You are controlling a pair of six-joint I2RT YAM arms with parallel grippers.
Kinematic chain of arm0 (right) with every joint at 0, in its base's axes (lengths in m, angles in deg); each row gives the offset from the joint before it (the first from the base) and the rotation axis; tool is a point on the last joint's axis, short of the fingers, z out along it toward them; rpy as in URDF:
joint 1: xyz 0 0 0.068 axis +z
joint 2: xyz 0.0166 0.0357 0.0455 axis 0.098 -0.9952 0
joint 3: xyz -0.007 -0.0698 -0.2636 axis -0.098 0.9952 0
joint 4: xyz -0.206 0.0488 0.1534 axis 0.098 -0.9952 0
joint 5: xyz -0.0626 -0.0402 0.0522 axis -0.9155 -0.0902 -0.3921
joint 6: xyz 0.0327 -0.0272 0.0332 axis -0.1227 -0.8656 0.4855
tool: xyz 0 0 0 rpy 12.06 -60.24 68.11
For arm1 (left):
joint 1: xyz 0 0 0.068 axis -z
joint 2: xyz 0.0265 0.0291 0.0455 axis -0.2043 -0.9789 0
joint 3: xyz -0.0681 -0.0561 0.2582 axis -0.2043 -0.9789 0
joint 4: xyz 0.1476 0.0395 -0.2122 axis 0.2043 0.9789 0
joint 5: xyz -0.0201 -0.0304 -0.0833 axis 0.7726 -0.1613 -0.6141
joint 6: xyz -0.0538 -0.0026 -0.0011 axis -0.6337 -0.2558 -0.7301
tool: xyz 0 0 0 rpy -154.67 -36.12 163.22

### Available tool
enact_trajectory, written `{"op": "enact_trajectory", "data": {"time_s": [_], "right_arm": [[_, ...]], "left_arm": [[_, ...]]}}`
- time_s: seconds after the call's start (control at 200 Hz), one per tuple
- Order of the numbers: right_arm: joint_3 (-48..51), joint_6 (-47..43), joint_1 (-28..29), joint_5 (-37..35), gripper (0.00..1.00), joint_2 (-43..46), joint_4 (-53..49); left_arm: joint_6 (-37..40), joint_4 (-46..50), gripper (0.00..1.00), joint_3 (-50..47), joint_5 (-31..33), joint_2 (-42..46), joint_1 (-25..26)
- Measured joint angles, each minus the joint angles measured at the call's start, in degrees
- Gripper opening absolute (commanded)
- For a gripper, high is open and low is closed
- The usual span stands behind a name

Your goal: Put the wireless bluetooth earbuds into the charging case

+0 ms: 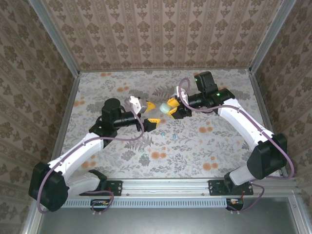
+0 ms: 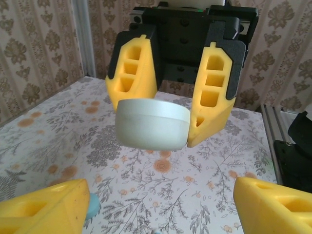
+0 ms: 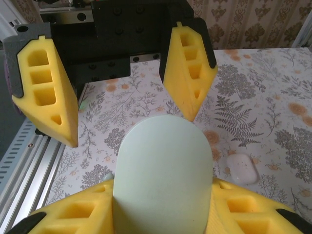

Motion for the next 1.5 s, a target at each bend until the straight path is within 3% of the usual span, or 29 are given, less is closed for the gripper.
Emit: {"op": "enact_trajectory", "data": {"time_s": [0.36,0.755,1.18,1.5], "right_arm": [[1.51,-0.63,1.27,-0.35,0.42,0.2,1.92],[1.7,-1.73,1.44,-0.74,0.42,0.28,2.69],[1.9,-2.12,1.7,-0.96,0.43,0.68,2.73],[2.78,-1.92,1.81,-1.6,0.47,1.64,3.26]], "left_arm": [[0.15,-0.61,0.71,4.2,-1.6,-4.5,1.11],[0.2,0.31,0.52,5.11,-2.75,-6.12,1.4],[0.13,0.55,0.5,5.64,-2.56,-6.14,1.42],[0.35,0.66,0.31,5.95,-2.78,-6.14,1.42]]}}
